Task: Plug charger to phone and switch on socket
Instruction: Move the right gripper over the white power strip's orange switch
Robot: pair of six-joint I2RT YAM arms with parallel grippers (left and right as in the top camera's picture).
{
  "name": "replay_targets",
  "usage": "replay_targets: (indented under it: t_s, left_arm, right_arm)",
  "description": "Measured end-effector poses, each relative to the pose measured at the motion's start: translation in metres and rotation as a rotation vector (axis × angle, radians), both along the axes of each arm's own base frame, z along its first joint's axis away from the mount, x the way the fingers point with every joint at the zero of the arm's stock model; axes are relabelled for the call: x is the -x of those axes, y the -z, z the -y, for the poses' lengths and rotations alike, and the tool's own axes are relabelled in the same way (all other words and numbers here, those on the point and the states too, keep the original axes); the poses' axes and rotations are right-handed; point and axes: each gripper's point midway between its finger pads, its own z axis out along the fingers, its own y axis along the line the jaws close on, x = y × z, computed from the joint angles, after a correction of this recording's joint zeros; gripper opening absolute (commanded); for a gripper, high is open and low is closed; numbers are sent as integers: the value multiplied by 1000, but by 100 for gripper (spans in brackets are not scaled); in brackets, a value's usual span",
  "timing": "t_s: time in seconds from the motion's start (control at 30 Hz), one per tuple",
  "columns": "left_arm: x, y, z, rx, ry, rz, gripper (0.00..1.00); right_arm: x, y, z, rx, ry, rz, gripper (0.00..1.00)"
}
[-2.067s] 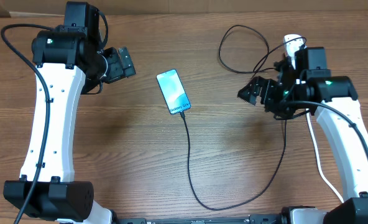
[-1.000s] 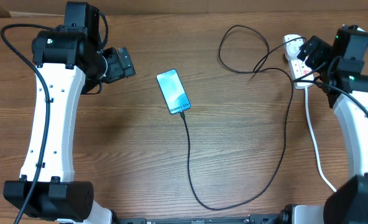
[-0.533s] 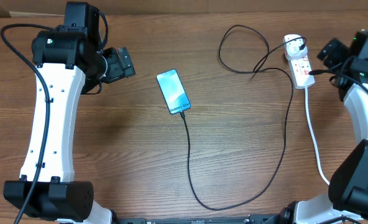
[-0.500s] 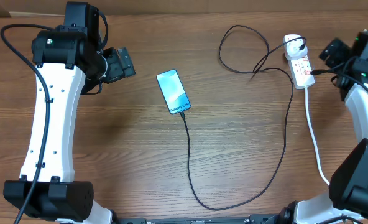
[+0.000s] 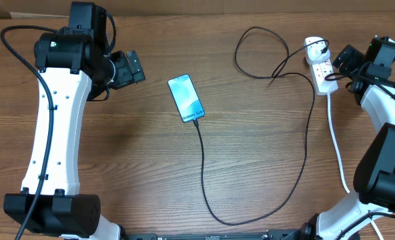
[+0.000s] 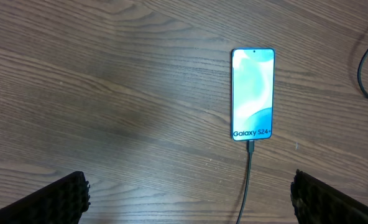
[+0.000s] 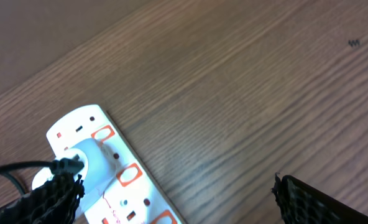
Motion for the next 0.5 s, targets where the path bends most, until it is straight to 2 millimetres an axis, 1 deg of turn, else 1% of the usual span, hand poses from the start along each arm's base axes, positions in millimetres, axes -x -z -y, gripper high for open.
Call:
replay_targets:
  t_s: [0.1,0.17,0.2,0.33,0.5]
  left_arm:
    - [0,0,0,0,0,0,100]
    - [0,0,0,0,0,0,100]
    - [0,0,0,0,0,0,100]
    - [0,0,0,0,0,0,100]
    - [0,0,0,0,0,0,100]
  right_arm:
    - [-2,9,1,3,-6,-12,100]
    - [-2,22,1,0,-10,-36,100]
    - [-2,37,0,-6,-13,-61,100]
    - [-5,56,1,-9,-15,-76,100]
    - [-12,51,4,4,-15,-39,100]
